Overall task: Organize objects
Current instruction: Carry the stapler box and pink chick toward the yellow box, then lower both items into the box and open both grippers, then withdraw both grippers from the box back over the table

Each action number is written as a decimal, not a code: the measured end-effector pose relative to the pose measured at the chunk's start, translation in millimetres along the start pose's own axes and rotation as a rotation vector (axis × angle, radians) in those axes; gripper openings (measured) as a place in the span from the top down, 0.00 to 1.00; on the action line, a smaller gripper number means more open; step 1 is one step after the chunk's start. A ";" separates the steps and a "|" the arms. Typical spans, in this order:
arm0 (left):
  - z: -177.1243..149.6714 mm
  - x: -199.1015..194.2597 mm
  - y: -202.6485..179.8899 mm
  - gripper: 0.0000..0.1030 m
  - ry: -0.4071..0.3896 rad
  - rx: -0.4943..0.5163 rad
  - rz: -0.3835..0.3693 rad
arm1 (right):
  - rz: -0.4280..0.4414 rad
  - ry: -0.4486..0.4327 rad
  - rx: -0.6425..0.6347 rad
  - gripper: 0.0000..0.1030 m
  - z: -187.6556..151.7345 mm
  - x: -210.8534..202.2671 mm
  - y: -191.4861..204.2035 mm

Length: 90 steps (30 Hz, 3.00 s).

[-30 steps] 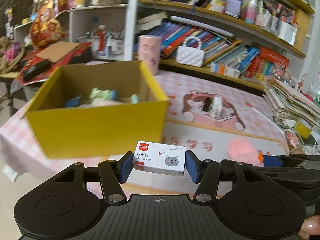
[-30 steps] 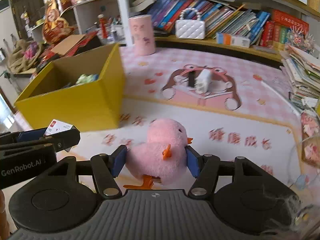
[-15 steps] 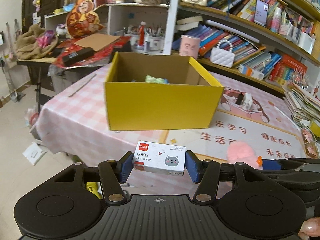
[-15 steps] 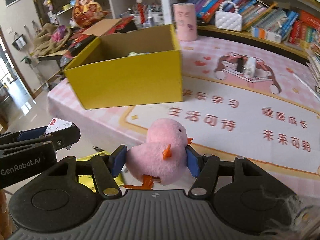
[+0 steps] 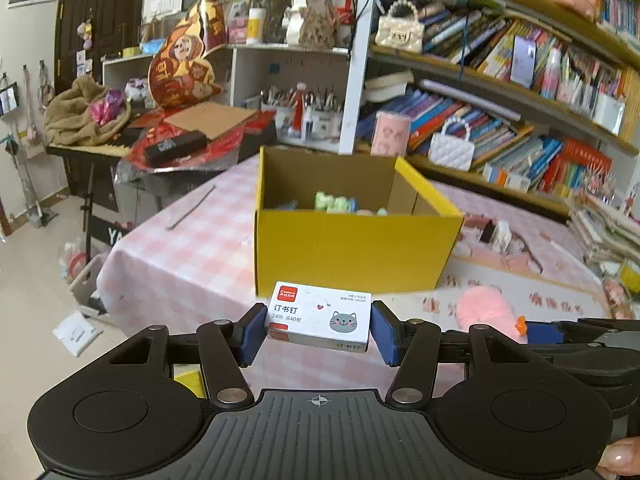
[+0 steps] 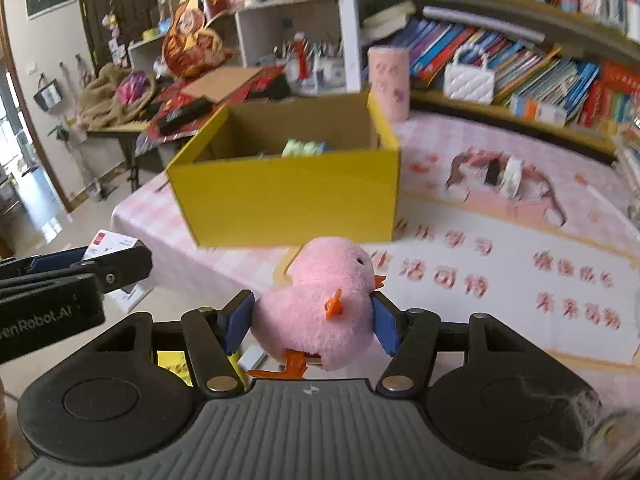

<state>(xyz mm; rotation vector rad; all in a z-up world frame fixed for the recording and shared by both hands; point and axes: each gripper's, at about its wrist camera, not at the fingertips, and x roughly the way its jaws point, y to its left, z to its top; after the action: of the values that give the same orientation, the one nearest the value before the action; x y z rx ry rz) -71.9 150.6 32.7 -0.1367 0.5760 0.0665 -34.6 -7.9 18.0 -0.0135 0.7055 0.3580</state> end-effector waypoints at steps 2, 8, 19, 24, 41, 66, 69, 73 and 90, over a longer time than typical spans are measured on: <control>6.2 0.7 0.3 0.47 -0.025 -0.007 -0.007 | -0.017 -0.030 -0.010 0.42 7.0 -2.3 -2.8; 36.7 7.6 -3.0 0.47 -0.108 -0.010 -0.013 | -0.027 -0.123 0.002 0.42 44.9 0.6 -15.4; 99.9 96.8 -15.3 0.47 -0.101 0.046 0.055 | 0.035 -0.225 -0.098 0.42 159.9 79.7 -27.5; 105.2 157.6 -23.0 0.47 -0.001 0.074 0.096 | 0.085 -0.112 -0.167 0.42 195.9 150.8 -26.1; 109.4 237.9 -24.6 0.43 0.198 0.074 0.166 | 0.120 0.160 -0.342 0.37 201.0 262.7 -10.9; 87.5 95.0 2.1 0.13 -0.068 -0.025 0.226 | 0.016 -0.172 -0.092 0.29 139.3 83.5 -40.5; 70.2 76.8 2.7 0.10 -0.057 -0.020 0.224 | -0.022 -0.151 -0.105 0.29 106.0 68.9 -30.2; 48.5 58.1 3.5 0.09 -0.031 -0.017 0.220 | -0.073 -0.112 -0.092 0.30 67.0 55.2 -20.7; -9.4 27.0 -18.8 0.09 0.086 0.070 0.081 | -0.217 0.001 -0.022 0.30 -25.5 3.6 -18.7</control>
<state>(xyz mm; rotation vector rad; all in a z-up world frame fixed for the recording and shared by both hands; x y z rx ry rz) -52.5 131.3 12.1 -0.0480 0.6684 0.1192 -42.1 -27.7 -5.8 -0.1101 0.6936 0.1578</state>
